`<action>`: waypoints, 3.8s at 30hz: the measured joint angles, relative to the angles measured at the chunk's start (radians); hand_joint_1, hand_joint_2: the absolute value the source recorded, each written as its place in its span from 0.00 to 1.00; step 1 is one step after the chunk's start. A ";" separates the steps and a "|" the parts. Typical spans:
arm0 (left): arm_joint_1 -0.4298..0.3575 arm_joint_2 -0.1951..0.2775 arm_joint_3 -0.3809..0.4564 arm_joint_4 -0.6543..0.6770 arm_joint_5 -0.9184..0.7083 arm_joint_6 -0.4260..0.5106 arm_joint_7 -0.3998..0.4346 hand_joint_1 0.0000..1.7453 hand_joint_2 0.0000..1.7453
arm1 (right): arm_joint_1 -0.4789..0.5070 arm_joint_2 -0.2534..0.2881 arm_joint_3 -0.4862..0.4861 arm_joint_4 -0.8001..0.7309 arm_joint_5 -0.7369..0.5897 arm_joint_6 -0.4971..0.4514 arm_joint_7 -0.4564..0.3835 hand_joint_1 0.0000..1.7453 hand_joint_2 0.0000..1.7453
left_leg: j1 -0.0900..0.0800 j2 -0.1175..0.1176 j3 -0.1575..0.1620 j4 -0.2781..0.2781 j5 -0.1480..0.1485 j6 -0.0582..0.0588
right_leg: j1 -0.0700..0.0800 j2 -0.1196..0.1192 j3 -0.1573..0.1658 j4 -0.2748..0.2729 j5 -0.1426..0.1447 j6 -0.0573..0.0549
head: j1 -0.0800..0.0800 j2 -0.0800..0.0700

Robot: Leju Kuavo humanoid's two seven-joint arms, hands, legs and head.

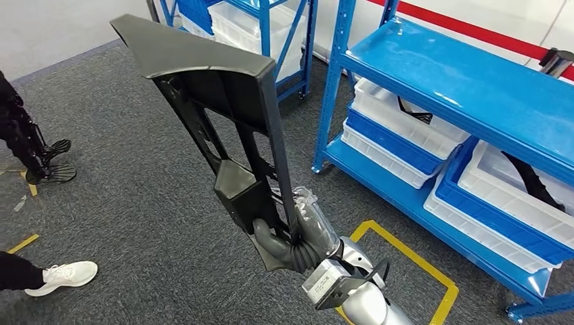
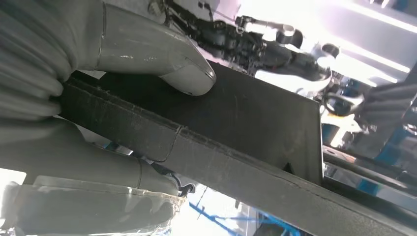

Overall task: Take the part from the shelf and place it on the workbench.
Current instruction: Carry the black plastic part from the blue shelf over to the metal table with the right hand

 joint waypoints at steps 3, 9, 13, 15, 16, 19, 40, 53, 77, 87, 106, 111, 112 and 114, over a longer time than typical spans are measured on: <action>0.002 0.005 0.000 0.000 -0.003 -0.025 0.000 0.00 1.00 | 0.012 0.000 -0.005 -0.007 0.014 0.003 -0.005 1.00 1.00 | 0.001 -0.030 0.002 -0.007 0.007 0.021 | -0.007 0.061 -0.057 0.130 -0.070 -0.005 | 0.000 0.000; 0.008 0.006 0.000 0.000 -0.005 -0.014 0.000 0.00 1.00 | 0.038 -0.004 -0.021 -0.010 0.034 0.021 -0.009 1.00 1.00 | -0.001 -0.109 0.000 -0.005 0.011 0.023 | -0.012 0.111 -0.066 0.142 -0.048 0.015 | 0.000 0.000; 0.009 0.004 0.001 0.000 0.002 0.006 0.000 0.00 1.00 | 0.037 0.004 -0.021 -0.012 0.041 0.039 -0.008 1.00 1.00 | -0.004 -0.148 -0.005 -0.003 0.015 0.000 | -0.012 0.147 -0.007 0.003 0.003 0.002 | 0.000 0.000; 0.015 0.006 0.001 0.000 0.004 0.010 0.000 0.00 1.00 | 0.032 0.011 -0.022 -0.014 0.042 0.043 -0.008 1.00 1.00 | 0.000 -0.149 -0.011 -0.003 0.015 -0.013 | -0.016 0.129 -0.001 -0.003 0.010 -0.015 | -0.001 0.000; 0.018 0.005 0.001 0.001 0.004 0.012 0.000 0.00 1.00 | 0.030 0.016 -0.022 -0.016 0.043 0.045 -0.007 1.00 1.00 | 0.000 -0.131 -0.020 0.013 0.003 -0.017 | -0.019 0.120 0.001 -0.006 0.015 -0.024 | -0.002 0.000; 0.017 0.004 0.001 0.001 0.005 0.014 0.000 0.00 1.00 | 0.027 0.023 -0.024 -0.019 0.045 0.054 -0.004 1.00 1.00 | 0.003 -0.061 -0.094 0.169 -0.088 -0.028 | -0.018 0.087 0.001 -0.011 0.021 -0.038 | -0.005 0.000; 0.015 0.002 0.011 0.001 0.003 0.038 0.000 0.00 1.00 | 0.000 0.029 -0.028 0.010 0.043 0.076 -0.006 1.00 1.00 | -0.008 -0.122 -0.010 0.004 0.012 0.032 | 0.000 0.124 -0.057 0.112 -0.037 0.007 | 0.001 0.000; 0.017 -0.001 0.020 0.001 -0.002 0.053 0.000 0.00 1.00 | -0.019 0.048 -0.027 0.025 0.041 0.080 -0.011 1.00 1.00 | 0.020 -0.040 -0.135 0.236 -0.087 -0.043 | -0.016 0.052 0.011 -0.027 0.022 -0.042 | -0.003 0.000; 0.018 -0.003 0.026 0.001 -0.014 0.069 0.000 0.00 1.00 | -0.014 0.045 -0.022 0.034 0.040 0.080 -0.017 1.00 1.00 | 0.001 -0.147 -0.031 0.025 -0.002 -0.011 | -0.011 0.139 -0.026 0.009 0.025 -0.024 | 0.001 0.000; 0.015 0.002 0.028 0.002 -0.022 0.072 0.000 0.00 1.00 | -0.015 0.049 -0.023 0.041 0.040 0.080 -0.017 1.00 1.00 | 0.011 0.019 -0.028 0.069 -0.028 -0.040 | -0.005 0.022 -0.019 0.008 0.016 -0.034 | -0.001 0.000; 0.016 0.002 0.036 0.002 -0.030 0.072 0.000 0.00 1.00 | -0.006 0.032 -0.020 0.041 0.039 0.079 -0.020 1.00 1.00 | 0.016 -0.152 -0.020 0.005 0.010 -0.027 | -0.024 0.150 -0.024 0.022 0.011 0.005 | 0.005 0.000; 0.015 0.001 0.036 0.002 -0.034 0.072 0.000 0.00 1.00 | -0.007 0.037 -0.022 0.041 0.038 0.077 -0.020 1.00 1.00 | 0.014 -0.055 -0.102 0.185 -0.093 -0.039 | -0.019 0.095 -0.023 0.017 0.019 -0.032 | 0.000 0.000; 0.014 0.001 0.036 0.002 -0.035 0.072 0.000 0.00 1.00 | -0.005 0.037 -0.022 0.041 0.038 0.077 -0.020 1.00 1.00 | 0.014 -0.050 -0.128 0.243 -0.117 -0.039 | -0.015 0.082 -0.024 0.018 0.018 -0.035 | 0.000 0.000; 0.015 0.001 0.036 0.002 -0.039 0.072 0.000 0.00 1.00 | -0.003 0.038 -0.022 0.041 0.038 0.076 -0.020 1.00 1.00 | 0.014 -0.044 -0.135 0.270 -0.113 -0.037 | -0.008 0.058 -0.024 0.018 0.017 -0.037 | 0.000 0.000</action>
